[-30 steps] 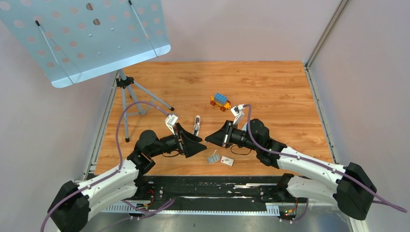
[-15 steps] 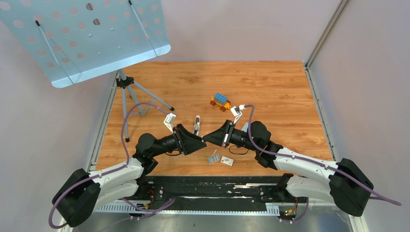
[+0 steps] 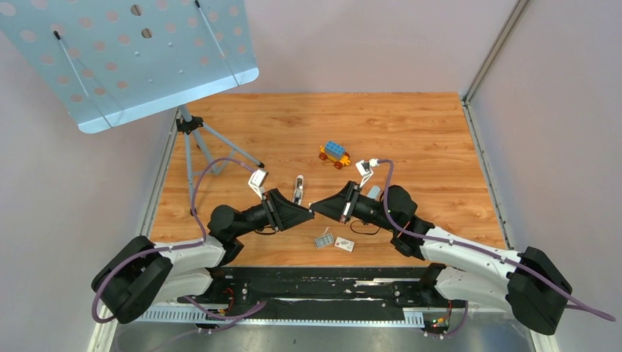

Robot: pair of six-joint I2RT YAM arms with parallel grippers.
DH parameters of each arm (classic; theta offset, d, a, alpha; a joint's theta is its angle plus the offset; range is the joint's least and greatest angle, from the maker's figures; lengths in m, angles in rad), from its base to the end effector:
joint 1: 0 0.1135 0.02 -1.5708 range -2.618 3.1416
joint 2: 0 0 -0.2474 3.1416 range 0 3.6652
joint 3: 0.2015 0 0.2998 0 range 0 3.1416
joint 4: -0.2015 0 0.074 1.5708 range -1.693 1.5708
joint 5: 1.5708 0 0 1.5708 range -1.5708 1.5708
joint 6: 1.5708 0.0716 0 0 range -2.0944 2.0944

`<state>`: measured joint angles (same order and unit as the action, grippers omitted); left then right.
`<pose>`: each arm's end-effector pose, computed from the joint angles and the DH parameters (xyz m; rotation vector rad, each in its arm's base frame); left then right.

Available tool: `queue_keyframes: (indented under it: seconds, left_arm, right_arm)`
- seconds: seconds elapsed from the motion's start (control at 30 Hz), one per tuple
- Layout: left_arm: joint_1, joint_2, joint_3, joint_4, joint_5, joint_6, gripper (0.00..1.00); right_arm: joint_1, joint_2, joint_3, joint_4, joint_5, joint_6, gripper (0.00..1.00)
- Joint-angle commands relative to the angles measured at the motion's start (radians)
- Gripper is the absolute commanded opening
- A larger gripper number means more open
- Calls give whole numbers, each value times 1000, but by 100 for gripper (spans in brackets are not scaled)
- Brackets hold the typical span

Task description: Load the staples into the stapler

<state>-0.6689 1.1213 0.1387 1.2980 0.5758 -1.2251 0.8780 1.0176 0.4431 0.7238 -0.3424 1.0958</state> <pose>0.1742 -0.1874 0.1668 0.1747 1.5906 -1.9135 0.1789 0.2532 0.2358 -0.1538 1.7174 1.7996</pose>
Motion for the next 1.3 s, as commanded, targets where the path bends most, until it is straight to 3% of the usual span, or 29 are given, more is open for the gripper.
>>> queue_keyframes:
  seconds: [0.0, 0.87, 1.1, 1.27]
  left_arm:
    - [8, 22, -1, 95, -5, -25, 36]
    - [9, 20, -2, 55, -26, 8, 18]
    - [9, -16, -1, -96, -23, 98, 16]
    - [9, -140, 18, -425, -63, 249, 15]
  right_arm:
    - [-13, -32, -18, -8, 17, -27, 0]
    - [-13, 5, -11, -46, -26, -40, 2]
    - [-13, -44, -4, -141, 18, -58, 20]
    - [-13, -160, 0, -312, 133, -94, 49]
